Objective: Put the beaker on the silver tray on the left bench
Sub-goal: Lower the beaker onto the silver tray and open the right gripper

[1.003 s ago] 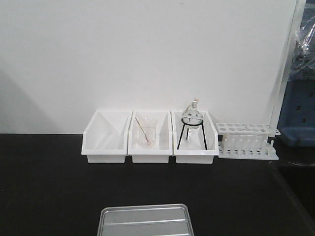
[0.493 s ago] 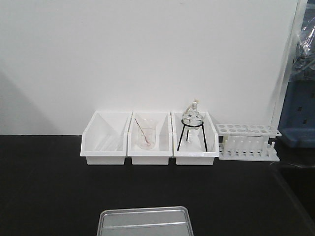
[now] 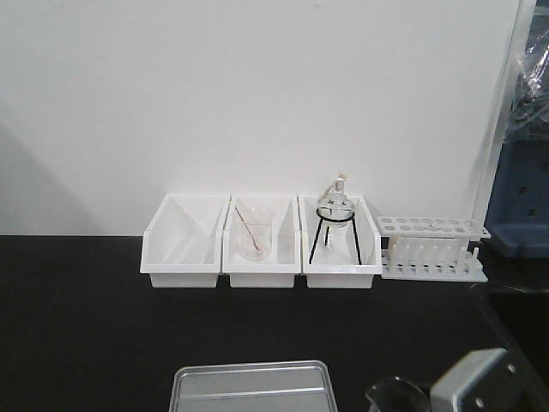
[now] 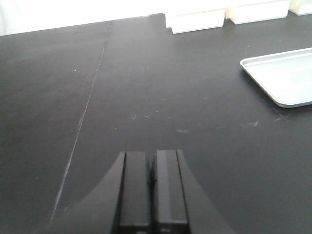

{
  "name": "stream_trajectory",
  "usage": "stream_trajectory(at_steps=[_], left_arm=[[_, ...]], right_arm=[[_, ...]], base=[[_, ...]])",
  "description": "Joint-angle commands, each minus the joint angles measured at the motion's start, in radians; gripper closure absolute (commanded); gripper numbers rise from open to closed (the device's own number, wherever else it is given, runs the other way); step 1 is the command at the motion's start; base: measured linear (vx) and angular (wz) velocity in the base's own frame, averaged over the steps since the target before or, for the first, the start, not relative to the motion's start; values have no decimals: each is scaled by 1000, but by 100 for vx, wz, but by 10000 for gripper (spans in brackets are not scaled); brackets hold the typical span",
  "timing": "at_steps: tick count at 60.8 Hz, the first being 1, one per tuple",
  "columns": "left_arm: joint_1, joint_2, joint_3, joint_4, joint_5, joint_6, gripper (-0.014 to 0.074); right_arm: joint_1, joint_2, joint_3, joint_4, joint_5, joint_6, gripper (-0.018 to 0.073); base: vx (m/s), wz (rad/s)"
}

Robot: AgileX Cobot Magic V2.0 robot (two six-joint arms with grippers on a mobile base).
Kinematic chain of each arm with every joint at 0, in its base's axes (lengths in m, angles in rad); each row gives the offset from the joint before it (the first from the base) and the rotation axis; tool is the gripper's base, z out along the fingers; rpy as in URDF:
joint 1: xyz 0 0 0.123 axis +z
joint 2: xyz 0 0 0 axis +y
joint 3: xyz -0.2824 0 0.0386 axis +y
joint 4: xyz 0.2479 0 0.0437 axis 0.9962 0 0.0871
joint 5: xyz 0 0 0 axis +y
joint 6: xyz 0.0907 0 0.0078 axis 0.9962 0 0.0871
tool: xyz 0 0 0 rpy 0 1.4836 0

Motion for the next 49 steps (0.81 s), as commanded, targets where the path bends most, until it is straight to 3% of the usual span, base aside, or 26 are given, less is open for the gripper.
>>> stream_trajectory(at_steps=[1, 15, 29, 49], left_arm=[[-7, -7, 20, -3, -75, -2, 595], [-7, -7, 20, -3, -75, -2, 595], [-7, -7, 20, -3, -75, -2, 595], [-7, -7, 20, -3, -75, -2, 595]], right_arm=[[-68, 152, -89, 5, -251, -25, 571], [-20, 483, -288, 6, -276, -152, 571], [9, 710, -464, 39, -301, -155, 571], [8, 853, -568, 52, -293, -308, 549]], base=[[0, 0], [0, 0], [0, 0], [0, 0]])
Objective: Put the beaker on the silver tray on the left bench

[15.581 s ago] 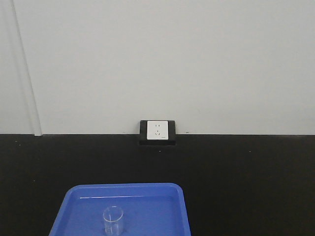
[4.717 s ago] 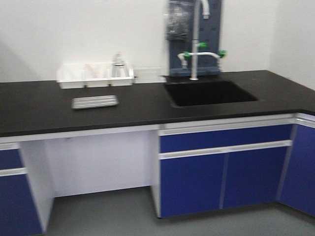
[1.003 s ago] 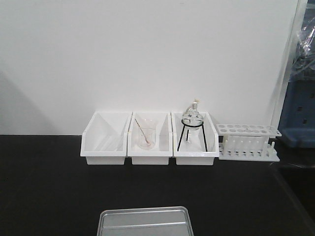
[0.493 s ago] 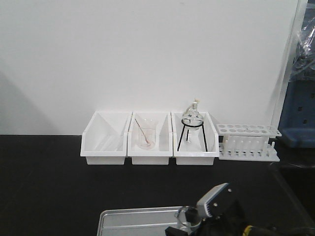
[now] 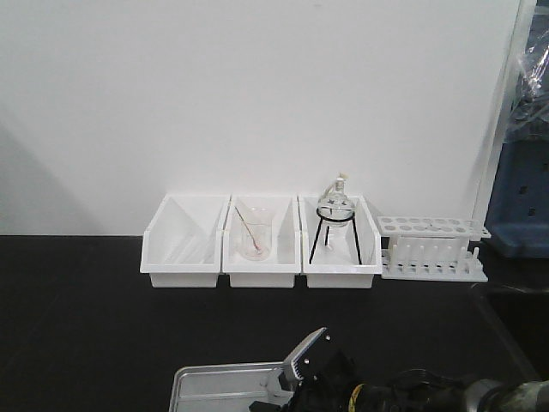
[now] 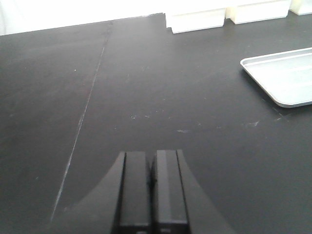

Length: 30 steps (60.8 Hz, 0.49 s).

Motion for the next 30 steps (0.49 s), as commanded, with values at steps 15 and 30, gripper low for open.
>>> stream_trajectory(at_steps=[15, 30], left_arm=[[-7, -7, 20, -3, -75, -2, 595], [-7, -7, 20, -3, -75, -2, 595]], right_arm=[[-2, -29, -33, 44, -49, -132, 440], [-2, -26, -33, 44, -51, -127, 176]], base=[[0, 0], [0, 0]])
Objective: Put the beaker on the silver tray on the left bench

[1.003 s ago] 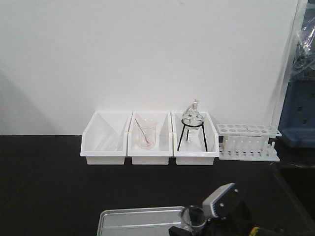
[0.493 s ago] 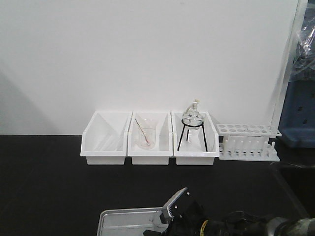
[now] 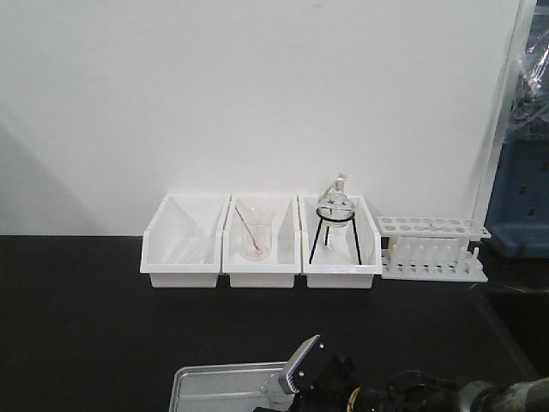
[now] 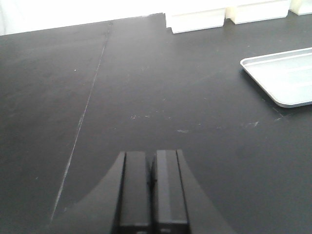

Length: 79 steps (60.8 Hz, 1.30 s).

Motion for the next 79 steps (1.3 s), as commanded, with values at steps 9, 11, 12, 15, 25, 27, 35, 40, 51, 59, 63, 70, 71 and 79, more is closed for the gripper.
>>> stream_trajectory(at_steps=[9, 11, 12, 15, 25, 27, 35, 40, 51, 59, 63, 70, 71, 79], left_arm=[[-7, -7, 20, -3, -75, -2, 595], [-7, -7, 20, -3, -75, -2, 595], [-7, -7, 20, -3, -75, -2, 595], [-7, -7, 20, -3, -75, -2, 595], [-7, -7, 20, -3, -75, -2, 595], [-7, -7, 20, -3, -75, -2, 595], [-7, -7, 20, -3, -75, -2, 595], [-7, -7, 20, -3, -75, -2, 595], [-7, -7, 20, -3, -75, -2, 595], [-7, -7, 20, -3, -75, -2, 595], [-7, -7, 20, -3, -75, -2, 595], [-7, -7, 20, -3, -75, -2, 595], [-7, -7, 20, -3, -75, -2, 595], [-7, -7, 20, -3, -75, -2, 595]], right_arm=[[-3, -48, -25, 26, -65, -10, 26], [-3, -48, -25, 26, -65, -10, 1], [-3, -48, -25, 26, -65, -10, -7], [-3, -48, -25, 26, -65, -10, -28], [-3, -61, -25, 27, -64, -6, -34], [-3, -68, -25, 27, -64, -6, -34], [-3, -126, -25, 38, -64, -6, -34], [-3, -182, -25, 60, -60, -5, -34], [-4, -359, -25, 68, 12, 120, 7], [-4, -535, -24, 10, 207, 327, 186], [-4, -637, -12, -59, 337, 445, 351], [-4, -837, 65, -190, 503, 589, 578], [-4, -873, 86, -211, 525, 603, 576], [-4, -1108, 239, -300, 593, 622, 575]], base=[[0, 0], [0, 0], [0, 0], [0, 0], [0, 0], [0, 0], [0, 0], [0, 0], [0, 0], [0, 0], [0, 0], [0, 0], [0, 0], [0, 0]])
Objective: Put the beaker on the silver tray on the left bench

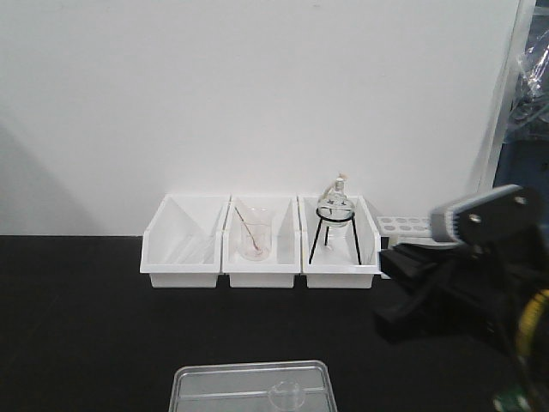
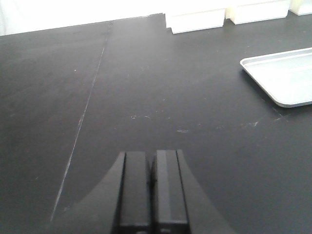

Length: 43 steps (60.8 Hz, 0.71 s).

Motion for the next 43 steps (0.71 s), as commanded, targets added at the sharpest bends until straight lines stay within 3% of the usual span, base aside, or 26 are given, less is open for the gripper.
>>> stream_trajectory(at_steps=[1, 13, 43], left_arm=[[-7, -7, 20, -3, -75, -2, 595], [-7, -7, 20, -3, -75, -2, 595], [-7, -7, 20, -3, -75, -2, 595]], right_arm=[[-4, -170, 70, -66, 20, 21, 575], [-6, -439, 220, -116, 80, 15, 573], [-6, -481, 268, -135, 114, 14, 570]], base=[[0, 0], [0, 0], [0, 0]])
